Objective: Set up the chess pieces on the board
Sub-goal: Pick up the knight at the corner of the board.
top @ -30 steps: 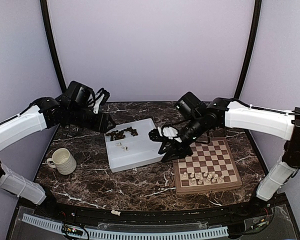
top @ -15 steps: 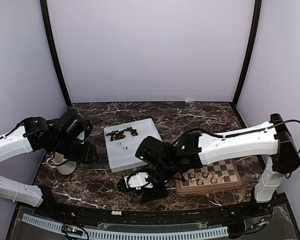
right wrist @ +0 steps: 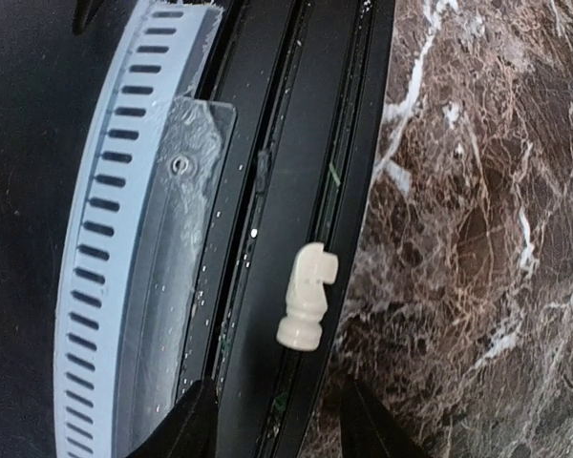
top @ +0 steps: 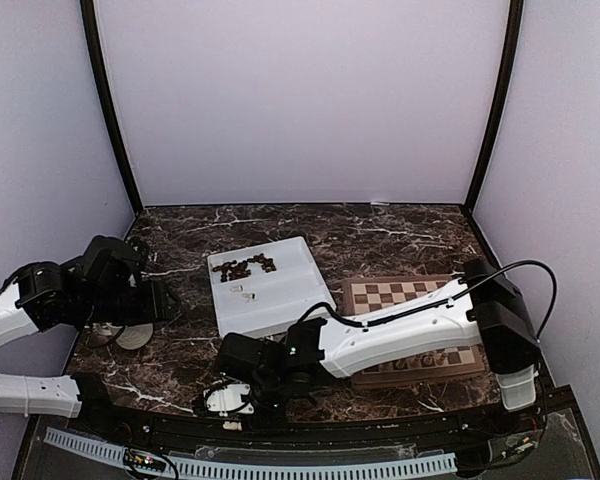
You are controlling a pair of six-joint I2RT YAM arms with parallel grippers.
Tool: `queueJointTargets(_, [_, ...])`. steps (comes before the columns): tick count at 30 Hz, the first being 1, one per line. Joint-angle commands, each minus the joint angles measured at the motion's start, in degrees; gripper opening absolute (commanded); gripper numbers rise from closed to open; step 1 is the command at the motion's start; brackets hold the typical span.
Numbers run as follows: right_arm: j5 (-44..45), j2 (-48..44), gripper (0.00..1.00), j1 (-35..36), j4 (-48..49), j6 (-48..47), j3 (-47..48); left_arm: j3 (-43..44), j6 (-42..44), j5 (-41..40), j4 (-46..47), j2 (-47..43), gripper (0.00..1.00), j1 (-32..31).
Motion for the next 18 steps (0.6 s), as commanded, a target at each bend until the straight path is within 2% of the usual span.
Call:
queueJointTargets(1, [1.98,4.85,0.45,2.00,-1.66,3.08,5.75,-0.58,-1.03,-3.50,0.02,-3.16,0.56,0.51])
queueJointTargets(10, [7.77,9.14,0.41,3.40,-3.15,4.26,9.10,0.52,0.96,-3.63,-1.51,-3.47,0.56,0.53])
queueJointTargets(16, [10.27,9.41,0.28,3.40,-2.93,4.41,8.23,-0.50,1.34,-2.78,0.21,-3.51,0.56,0.61])
queueJointTargets(18, [10.52,9.26,0.26,3.40,-3.09,4.08,7.84,-0.82,1.66,-2.43,0.82,-3.23,0.56,0.56])
